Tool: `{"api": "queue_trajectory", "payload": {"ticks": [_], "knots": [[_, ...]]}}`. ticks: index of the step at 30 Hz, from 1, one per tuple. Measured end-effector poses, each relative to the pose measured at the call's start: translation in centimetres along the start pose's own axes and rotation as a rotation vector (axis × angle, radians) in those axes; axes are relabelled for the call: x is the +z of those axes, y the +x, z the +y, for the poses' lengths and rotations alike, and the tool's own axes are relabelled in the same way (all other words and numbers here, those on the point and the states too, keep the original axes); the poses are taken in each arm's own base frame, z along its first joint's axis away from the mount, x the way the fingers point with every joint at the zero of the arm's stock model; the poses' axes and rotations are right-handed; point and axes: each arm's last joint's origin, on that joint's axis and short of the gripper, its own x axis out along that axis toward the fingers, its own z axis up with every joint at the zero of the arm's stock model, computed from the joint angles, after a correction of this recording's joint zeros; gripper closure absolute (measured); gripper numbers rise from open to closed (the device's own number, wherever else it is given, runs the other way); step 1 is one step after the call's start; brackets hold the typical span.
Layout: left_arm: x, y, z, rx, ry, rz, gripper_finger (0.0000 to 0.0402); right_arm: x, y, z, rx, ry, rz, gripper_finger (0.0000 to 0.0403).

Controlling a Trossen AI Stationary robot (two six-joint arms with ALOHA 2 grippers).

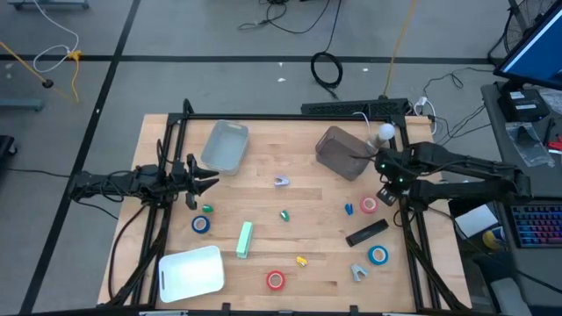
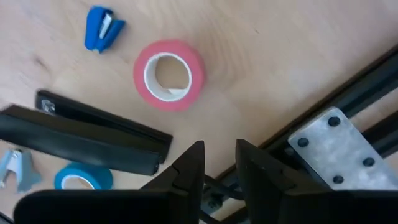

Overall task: Pick and place Stapler, Stapler remover, tape
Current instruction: Put the pink tape into the white bin

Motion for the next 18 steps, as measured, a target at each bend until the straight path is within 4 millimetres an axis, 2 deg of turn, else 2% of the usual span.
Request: {"api": "queue_trajectory", "payload": {"ticks": [12, 18], "knots": [[0.0, 0.0, 0.0, 0.000, 0.000, 0.000, 0.0282, 0.7, 0.0, 0.6, 0.094, 0.246, -0.040, 0.0317], [0.0, 0.0, 0.0, -0.001, 0.000, 0.000, 0.0282, 1.1, -0.1, 0.8, 0.127, 0.309, -0.082, 0.0274]]}}
